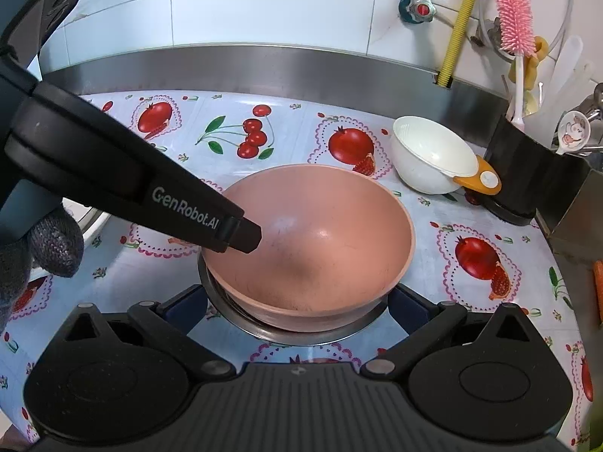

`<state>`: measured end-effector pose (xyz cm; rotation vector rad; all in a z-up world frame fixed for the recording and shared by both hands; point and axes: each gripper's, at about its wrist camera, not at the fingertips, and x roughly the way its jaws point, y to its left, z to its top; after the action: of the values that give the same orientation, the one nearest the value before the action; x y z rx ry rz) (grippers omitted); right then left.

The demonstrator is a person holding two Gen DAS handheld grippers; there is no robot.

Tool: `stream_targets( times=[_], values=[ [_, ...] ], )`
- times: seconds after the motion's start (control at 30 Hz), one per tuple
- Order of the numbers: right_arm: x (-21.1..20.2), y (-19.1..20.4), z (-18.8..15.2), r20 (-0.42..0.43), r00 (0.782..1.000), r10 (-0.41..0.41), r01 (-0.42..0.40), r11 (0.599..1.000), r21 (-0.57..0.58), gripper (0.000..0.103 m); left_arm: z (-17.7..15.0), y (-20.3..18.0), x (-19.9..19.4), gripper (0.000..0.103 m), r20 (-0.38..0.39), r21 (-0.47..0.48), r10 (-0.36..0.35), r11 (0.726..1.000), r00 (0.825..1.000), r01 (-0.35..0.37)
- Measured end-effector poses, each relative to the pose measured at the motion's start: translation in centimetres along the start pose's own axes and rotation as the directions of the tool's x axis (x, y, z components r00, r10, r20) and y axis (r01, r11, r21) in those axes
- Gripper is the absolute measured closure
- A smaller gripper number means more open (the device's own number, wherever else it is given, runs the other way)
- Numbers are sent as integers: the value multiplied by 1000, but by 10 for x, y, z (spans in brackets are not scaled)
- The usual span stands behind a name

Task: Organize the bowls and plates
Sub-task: 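Settle the pink bowl inside the steel bowl and open both grippers, then move both grippers to the white bowl with the orange handle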

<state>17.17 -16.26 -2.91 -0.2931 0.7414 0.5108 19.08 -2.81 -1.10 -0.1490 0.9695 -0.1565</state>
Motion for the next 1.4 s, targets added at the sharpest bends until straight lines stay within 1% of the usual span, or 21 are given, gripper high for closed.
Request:
stream_targets(
  times=[0.9,1.07,1.27,1.4],
  values=[
    [-4,1,-1,-3,1000,-12,12,1000,-6,95,2,5,-4,0,15,5,10,1000,1000,-10],
    [-7,-5,-2,-3,1000,-2,2,1000,17,95,6,9,-9,0,32,-12,14,1000,999,-14],
    [-12,-8,-3,4,1000,-12,12,1000,20,95,16,14,-12,0,61,-29,2,1000,998,-1],
    [-12,-11,-2,5,1000,-20,20,1000,23,95,17,15,-9,0,62,-28,-4,1000,998,5]
  ],
)
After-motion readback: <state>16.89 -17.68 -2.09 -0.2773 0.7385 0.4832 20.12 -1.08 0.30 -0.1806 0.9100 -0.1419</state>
